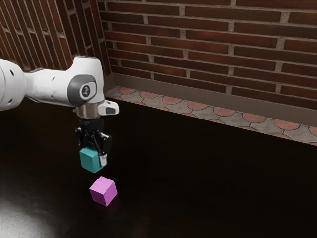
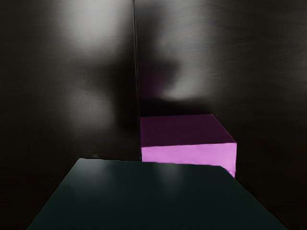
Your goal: Pick up the blue block with one arm, and put the blue block on the pink block with one arm
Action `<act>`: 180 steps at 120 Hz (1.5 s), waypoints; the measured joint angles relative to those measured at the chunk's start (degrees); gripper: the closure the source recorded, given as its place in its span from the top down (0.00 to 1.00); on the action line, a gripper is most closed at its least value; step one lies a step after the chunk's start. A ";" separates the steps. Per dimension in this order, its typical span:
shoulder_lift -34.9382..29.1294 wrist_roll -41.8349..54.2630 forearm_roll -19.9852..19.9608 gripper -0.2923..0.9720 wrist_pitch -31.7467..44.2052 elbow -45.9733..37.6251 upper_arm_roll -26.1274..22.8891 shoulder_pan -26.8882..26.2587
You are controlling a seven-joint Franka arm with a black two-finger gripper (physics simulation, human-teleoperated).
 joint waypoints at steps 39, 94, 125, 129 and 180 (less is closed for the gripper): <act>-7.27 0.44 5.77 0.54 -5.46 -1.93 -0.05 -0.50; 1.58 -0.09 4.98 0.54 -6.34 0.92 -0.43 -0.71; 5.28 -0.15 1.88 0.54 -4.77 0.81 -0.60 -0.85; 5.78 -0.14 1.58 0.54 -4.66 0.90 -0.95 -0.79; 8.93 -0.14 -1.33 0.54 -4.11 1.47 -2.82 -0.67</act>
